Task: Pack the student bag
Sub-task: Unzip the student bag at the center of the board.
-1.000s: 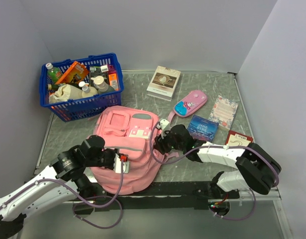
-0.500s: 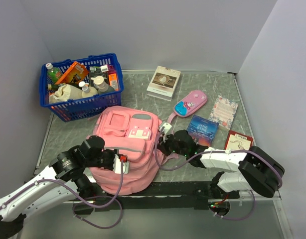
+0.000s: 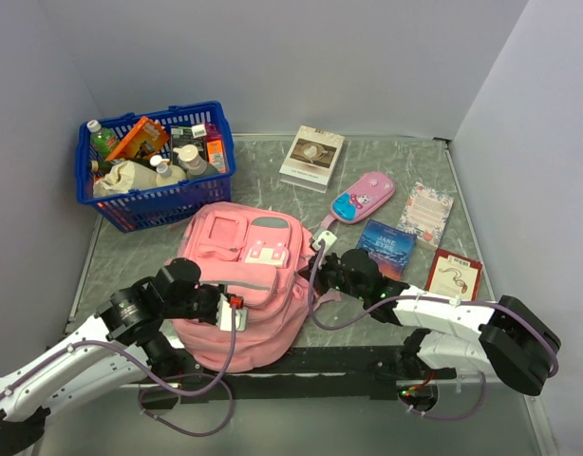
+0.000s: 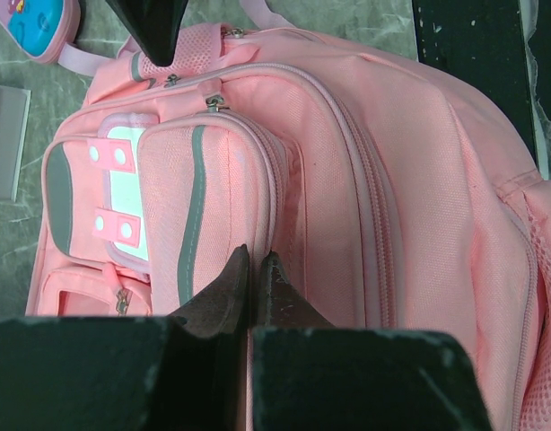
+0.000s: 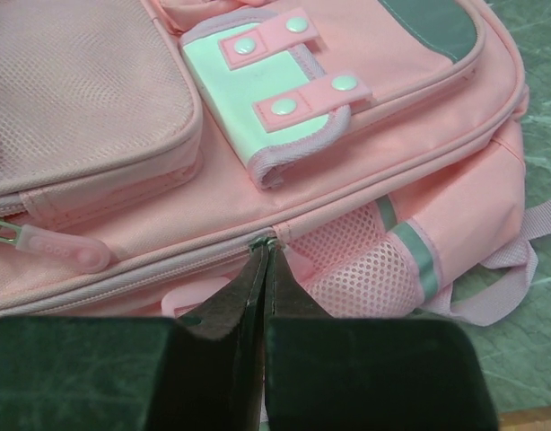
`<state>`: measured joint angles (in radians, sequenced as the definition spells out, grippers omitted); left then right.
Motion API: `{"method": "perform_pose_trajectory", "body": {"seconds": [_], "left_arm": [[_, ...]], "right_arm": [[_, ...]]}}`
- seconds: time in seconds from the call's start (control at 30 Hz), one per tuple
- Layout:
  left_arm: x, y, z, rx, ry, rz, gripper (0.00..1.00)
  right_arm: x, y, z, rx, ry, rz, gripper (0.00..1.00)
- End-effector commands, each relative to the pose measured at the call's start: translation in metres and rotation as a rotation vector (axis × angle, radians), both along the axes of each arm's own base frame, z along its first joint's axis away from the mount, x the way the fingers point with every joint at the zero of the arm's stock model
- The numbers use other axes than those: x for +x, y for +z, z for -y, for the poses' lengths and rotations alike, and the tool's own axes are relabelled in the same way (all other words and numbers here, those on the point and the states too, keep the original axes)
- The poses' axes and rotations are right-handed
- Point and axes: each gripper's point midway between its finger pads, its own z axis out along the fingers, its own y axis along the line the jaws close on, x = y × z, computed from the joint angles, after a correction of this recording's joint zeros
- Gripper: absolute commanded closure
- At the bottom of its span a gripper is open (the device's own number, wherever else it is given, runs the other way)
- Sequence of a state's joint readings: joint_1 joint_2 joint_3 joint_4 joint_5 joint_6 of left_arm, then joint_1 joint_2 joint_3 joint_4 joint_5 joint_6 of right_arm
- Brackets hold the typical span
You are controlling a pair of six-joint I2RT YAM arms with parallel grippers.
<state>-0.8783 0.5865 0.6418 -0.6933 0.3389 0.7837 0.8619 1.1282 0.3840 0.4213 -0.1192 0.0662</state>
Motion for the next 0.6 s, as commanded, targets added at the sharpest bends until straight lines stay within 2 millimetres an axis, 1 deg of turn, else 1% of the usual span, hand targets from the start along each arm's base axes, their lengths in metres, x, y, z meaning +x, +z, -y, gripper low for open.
{"method": "perform_pose_trajectory", "body": {"seconds": [0.0, 0.03, 0.07, 0.1, 0.13, 0.17, 0.23, 0.27, 0.33, 0.37, 0.43, 0.47, 0.5, 0.53, 0.57], "left_arm": [[0.031, 0.035, 0.001, -0.063, 0.092, 0.155, 0.99], [0.031, 0.037, 0.001, -0.064, 0.089, 0.161, 0.99], [0.031, 0.037, 0.000, -0.060, 0.091, 0.163, 0.99], [0.031, 0.039, -0.001, -0.059, 0.087, 0.169, 0.99], [0.030, 0.041, -0.002, -0.059, 0.084, 0.173, 0.99], [0.029, 0.041, -0.003, -0.052, 0.081, 0.177, 0.99], [0.029, 0.041, -0.007, -0.043, 0.089, 0.186, 0.99], [0.029, 0.041, -0.008, -0.042, 0.091, 0.187, 0.99], [0.028, 0.040, -0.011, -0.035, 0.091, 0.189, 0.99], [0.027, 0.041, -0.012, -0.037, 0.091, 0.190, 0.99], [0.027, 0.043, -0.014, -0.037, 0.100, 0.198, 0.99], [0.028, 0.045, -0.016, -0.036, 0.107, 0.205, 0.99], [0.028, 0.046, -0.016, -0.034, 0.107, 0.208, 0.99], [0.028, 0.048, -0.017, -0.035, 0.106, 0.210, 0.99], [0.027, 0.047, -0.017, -0.030, 0.099, 0.206, 0.99]], "right_arm": [[0.003, 0.000, 0.003, 0.001, -0.035, 0.008, 1.00], [0.004, -0.002, 0.004, -0.008, -0.043, 0.007, 1.00], [0.004, -0.006, 0.003, -0.012, -0.038, 0.005, 0.98], [0.005, -0.009, 0.004, -0.017, -0.035, 0.010, 0.85], [0.005, -0.011, 0.003, -0.020, -0.032, 0.014, 0.64], [0.004, -0.014, 0.001, -0.025, -0.025, 0.008, 0.62], [0.003, -0.012, -0.004, -0.013, 0.002, 0.009, 0.55], [0.003, -0.016, -0.005, -0.014, 0.005, 0.000, 0.51], [0.004, -0.018, -0.008, -0.010, 0.003, -0.006, 0.47], [0.005, -0.022, -0.008, -0.018, 0.000, -0.016, 0.46], [0.005, -0.024, -0.011, -0.011, 0.008, -0.015, 0.45], [0.004, -0.028, -0.012, -0.015, 0.015, -0.024, 0.45], [0.004, -0.029, -0.013, -0.014, 0.015, -0.027, 0.44], [0.006, -0.027, -0.015, 0.002, 0.014, -0.017, 0.44], [0.007, -0.030, -0.018, -0.003, 0.020, -0.023, 0.44]]}}
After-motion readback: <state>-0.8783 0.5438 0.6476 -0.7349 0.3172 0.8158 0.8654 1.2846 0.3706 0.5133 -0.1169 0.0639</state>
